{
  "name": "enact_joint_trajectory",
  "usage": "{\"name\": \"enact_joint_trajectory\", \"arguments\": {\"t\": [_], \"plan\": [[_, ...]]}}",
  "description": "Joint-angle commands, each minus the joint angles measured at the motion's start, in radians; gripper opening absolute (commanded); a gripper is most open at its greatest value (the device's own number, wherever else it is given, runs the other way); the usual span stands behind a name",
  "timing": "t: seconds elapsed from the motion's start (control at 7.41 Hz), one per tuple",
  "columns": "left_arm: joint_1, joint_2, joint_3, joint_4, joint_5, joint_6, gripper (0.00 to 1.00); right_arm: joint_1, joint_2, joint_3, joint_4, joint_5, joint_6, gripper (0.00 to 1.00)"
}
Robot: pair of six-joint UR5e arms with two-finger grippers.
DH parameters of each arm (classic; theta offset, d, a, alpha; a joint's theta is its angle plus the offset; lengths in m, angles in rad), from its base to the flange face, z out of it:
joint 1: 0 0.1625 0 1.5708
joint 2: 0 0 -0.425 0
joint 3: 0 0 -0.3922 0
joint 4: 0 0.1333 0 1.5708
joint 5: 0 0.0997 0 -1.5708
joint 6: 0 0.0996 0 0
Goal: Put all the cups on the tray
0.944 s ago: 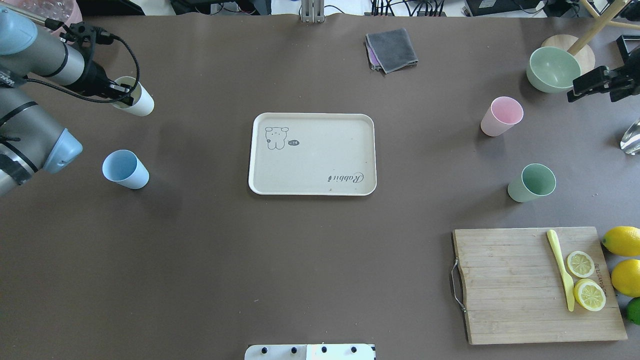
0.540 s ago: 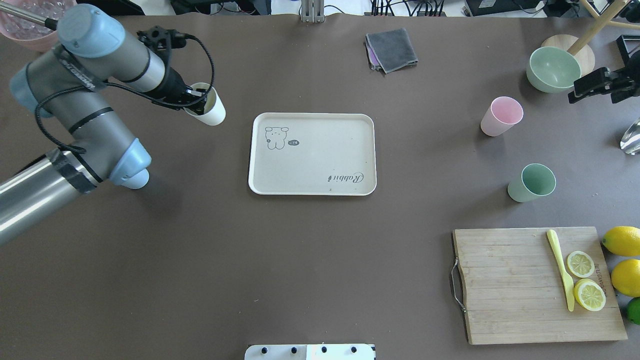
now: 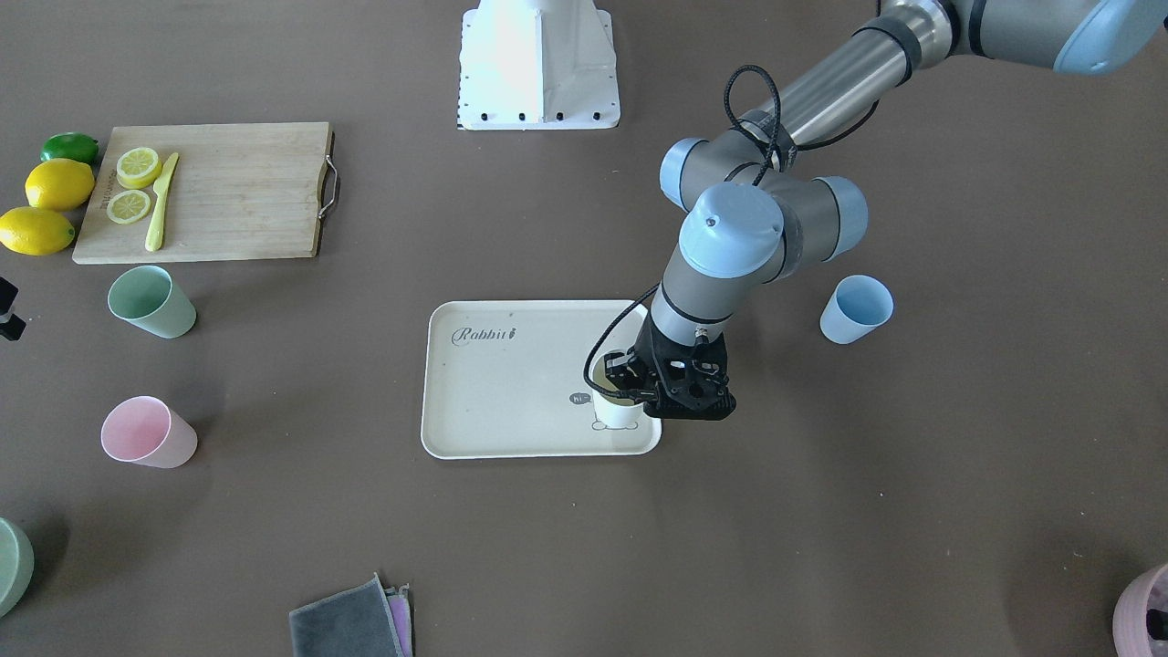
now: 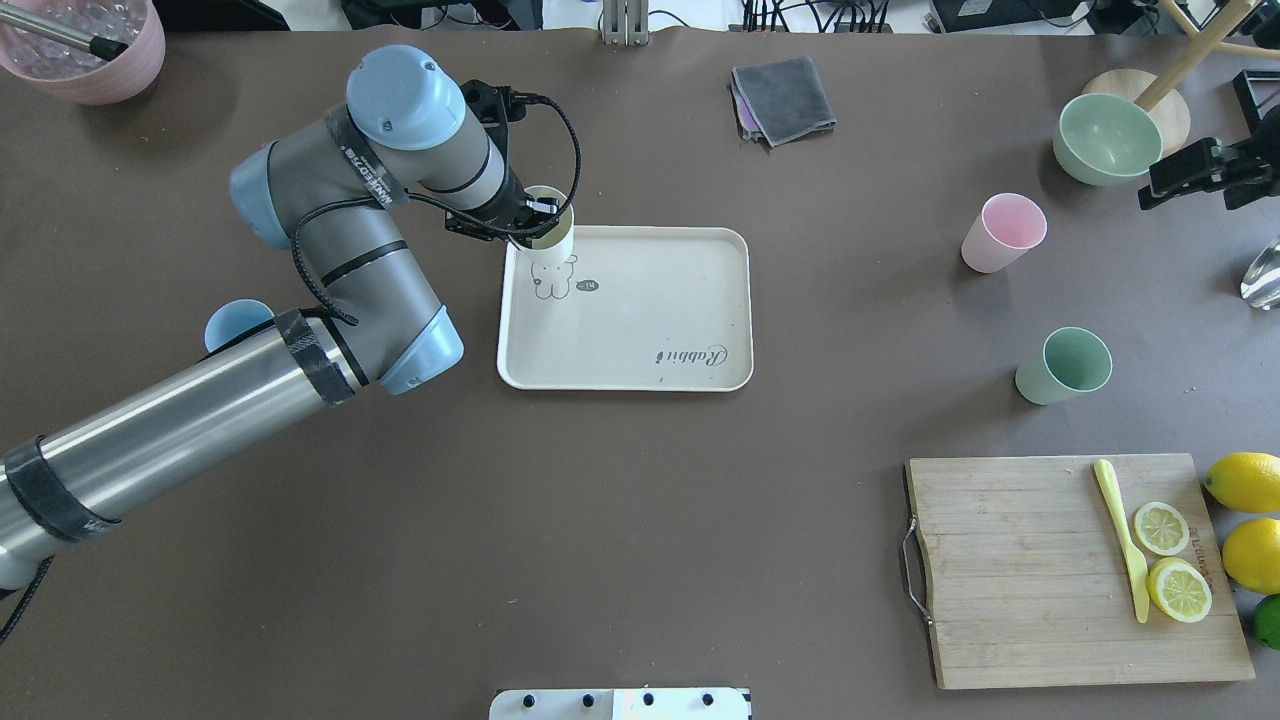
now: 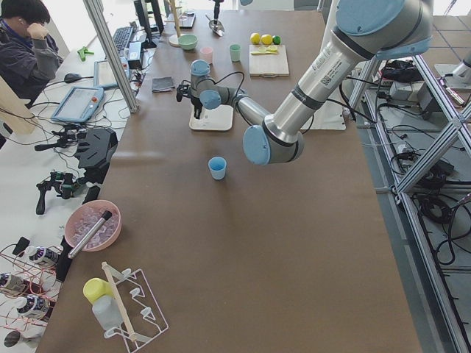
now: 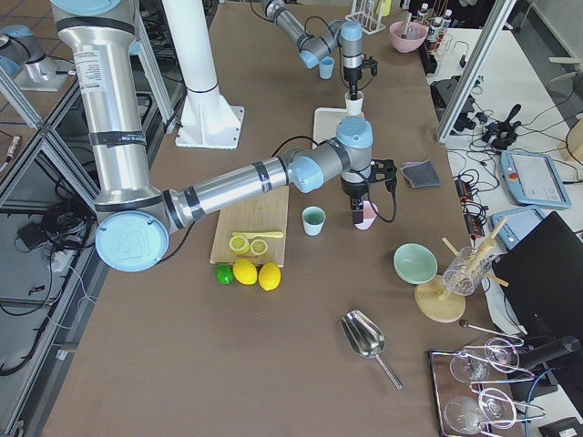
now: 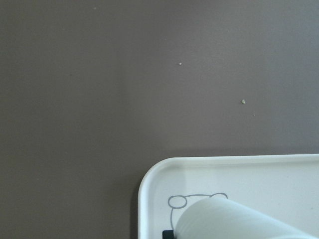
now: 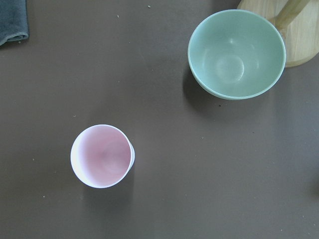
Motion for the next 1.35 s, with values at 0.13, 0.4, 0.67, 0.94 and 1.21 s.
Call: {"name": "enact_joint_trajectory", "arguments": {"t": [0.13, 0.4, 0.67, 0.94, 1.21], "plan": [[0.046, -0.008, 0.014, -0.002, 0.018, 0.006, 0.77, 0.000, -0.002, -0.003, 0.000, 0.000, 0.000, 1.00], [0.030, -0.008, 0.003, -0.004, 0.016, 0.009, 0.97, 0.000, -0.004, -0.002, 0.000, 0.002, 0.000, 1.00], [-0.102, -0.002, -0.051, 0.019, -0.090, 0.041, 0.97, 0.003, -0.012, 0.012, -0.002, 0.008, 0.008, 1.00], [-0.241, 0.078, -0.174, 0.135, -0.236, 0.180, 0.97, -0.005, -0.082, 0.052, -0.002, 0.002, 0.047, 1.00], [-0.407, 0.199, -0.349, 0.354, -0.325, 0.478, 0.97, -0.056, -0.194, 0.118, 0.005, -0.011, 0.048, 1.00]]}}
